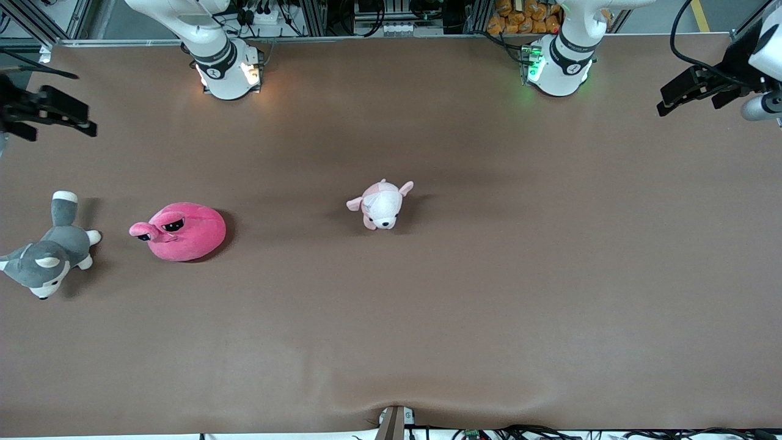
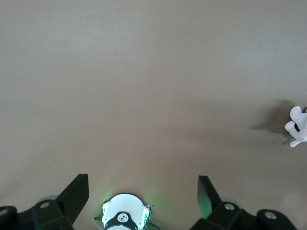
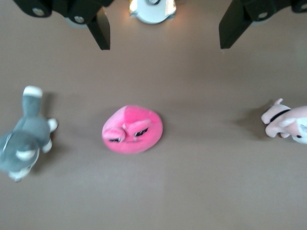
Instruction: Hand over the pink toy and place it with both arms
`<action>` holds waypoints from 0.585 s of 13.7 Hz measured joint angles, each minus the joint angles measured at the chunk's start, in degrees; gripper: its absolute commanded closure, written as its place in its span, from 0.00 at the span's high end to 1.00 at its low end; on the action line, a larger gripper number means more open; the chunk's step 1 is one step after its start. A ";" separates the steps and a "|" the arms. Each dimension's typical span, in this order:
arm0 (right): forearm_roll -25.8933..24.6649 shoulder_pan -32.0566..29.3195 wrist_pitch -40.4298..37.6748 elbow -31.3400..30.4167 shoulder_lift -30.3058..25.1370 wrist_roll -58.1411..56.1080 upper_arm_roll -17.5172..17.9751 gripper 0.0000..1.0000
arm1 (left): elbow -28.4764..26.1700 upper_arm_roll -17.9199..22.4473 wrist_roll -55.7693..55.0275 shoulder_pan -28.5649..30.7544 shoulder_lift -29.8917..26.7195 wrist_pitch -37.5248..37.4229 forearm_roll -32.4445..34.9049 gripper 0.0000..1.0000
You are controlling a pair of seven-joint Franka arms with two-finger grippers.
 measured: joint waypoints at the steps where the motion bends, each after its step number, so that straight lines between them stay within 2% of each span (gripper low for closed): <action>1: 0.00 -0.81 3.11 -5.97 -4.12 -2.42 -0.07 1.00 | -0.92 -0.14 0.00 -0.01 -0.48 0.48 0.01 1.00; 3: 0.00 -0.84 5.53 -13.58 -9.95 -3.53 0.17 1.00 | -3.31 -0.22 0.00 -0.01 -1.97 2.02 0.02 1.00; 4: 0.00 -0.82 6.13 -15.30 -11.55 -3.56 0.42 1.00 | -4.12 -0.23 0.00 -0.01 -2.64 2.41 0.02 1.00; 8: 0.01 -1.45 5.71 -14.46 -12.00 -3.58 0.01 1.00 | -5.41 -0.34 0.00 -0.01 -3.88 2.77 0.02 1.00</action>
